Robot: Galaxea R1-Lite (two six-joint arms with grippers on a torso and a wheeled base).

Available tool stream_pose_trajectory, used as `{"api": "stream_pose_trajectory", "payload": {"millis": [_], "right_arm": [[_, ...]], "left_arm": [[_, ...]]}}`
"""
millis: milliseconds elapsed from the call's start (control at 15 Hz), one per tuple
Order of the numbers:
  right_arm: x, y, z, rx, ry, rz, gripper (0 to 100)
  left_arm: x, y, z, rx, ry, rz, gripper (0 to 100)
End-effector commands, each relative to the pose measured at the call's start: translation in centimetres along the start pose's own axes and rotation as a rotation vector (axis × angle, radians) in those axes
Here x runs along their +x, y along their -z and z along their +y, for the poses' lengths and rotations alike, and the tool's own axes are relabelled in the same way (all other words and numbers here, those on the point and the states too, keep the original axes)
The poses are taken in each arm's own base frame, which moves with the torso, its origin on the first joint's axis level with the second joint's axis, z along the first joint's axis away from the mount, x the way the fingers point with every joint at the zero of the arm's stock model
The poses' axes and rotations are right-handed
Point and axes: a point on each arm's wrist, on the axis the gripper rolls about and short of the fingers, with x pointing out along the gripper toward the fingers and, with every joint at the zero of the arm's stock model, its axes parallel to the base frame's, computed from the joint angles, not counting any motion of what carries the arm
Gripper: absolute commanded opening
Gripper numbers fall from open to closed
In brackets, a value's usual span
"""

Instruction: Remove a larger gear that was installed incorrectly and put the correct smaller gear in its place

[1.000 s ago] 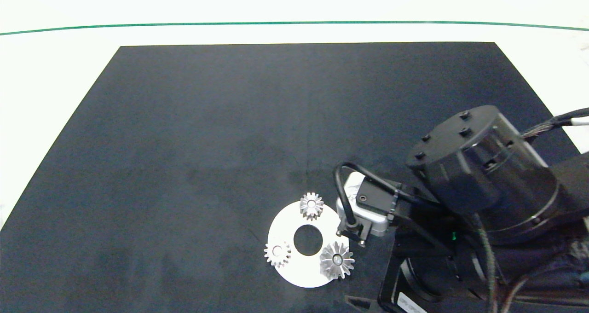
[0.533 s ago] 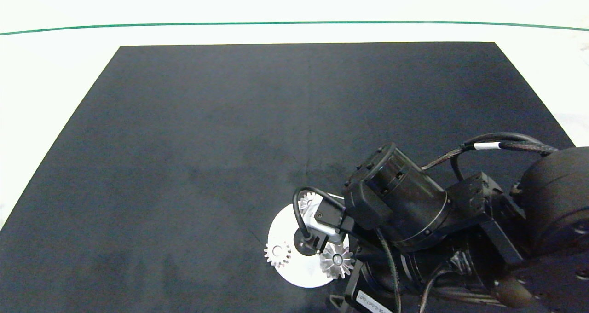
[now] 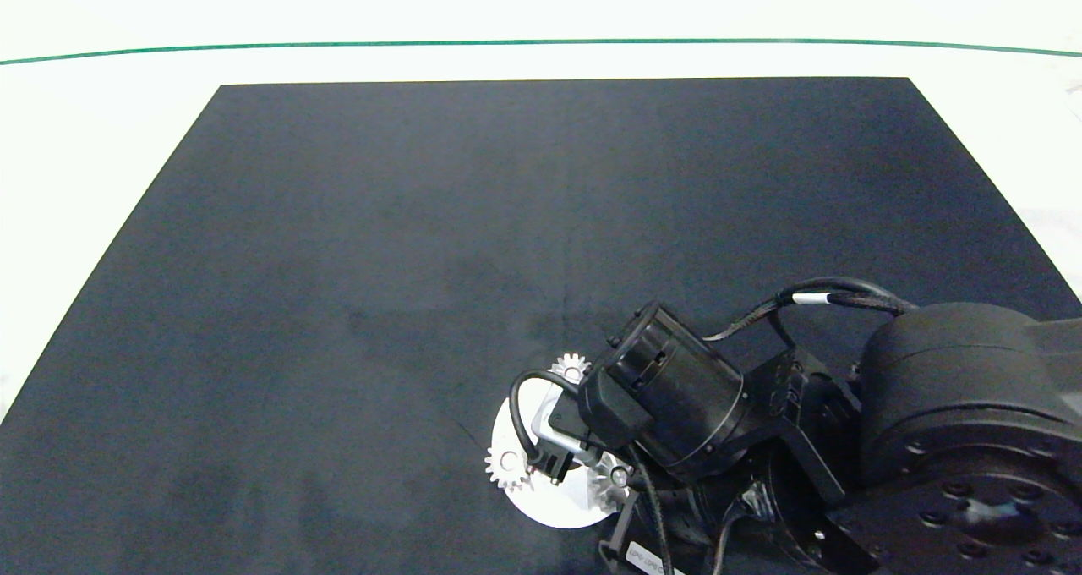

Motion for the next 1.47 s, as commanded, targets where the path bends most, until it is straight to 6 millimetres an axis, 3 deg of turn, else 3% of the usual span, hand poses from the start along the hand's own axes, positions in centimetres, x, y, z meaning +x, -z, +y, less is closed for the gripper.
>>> {"api": "stream_pose_trajectory", "payload": {"millis": [67,1467], "right_arm": [[0.98,-0.48,0.24,0.002,0.005,-0.010,85],[1.71,-0.65,0.12,0.012,0.031,-0.012,43]], "left_arm": [[-0.76,0.57,-0.01,0.025,0.002,-0.013,100],[-1.13,0.57,0.03,0.026,0.001,-0.028,100]]}}
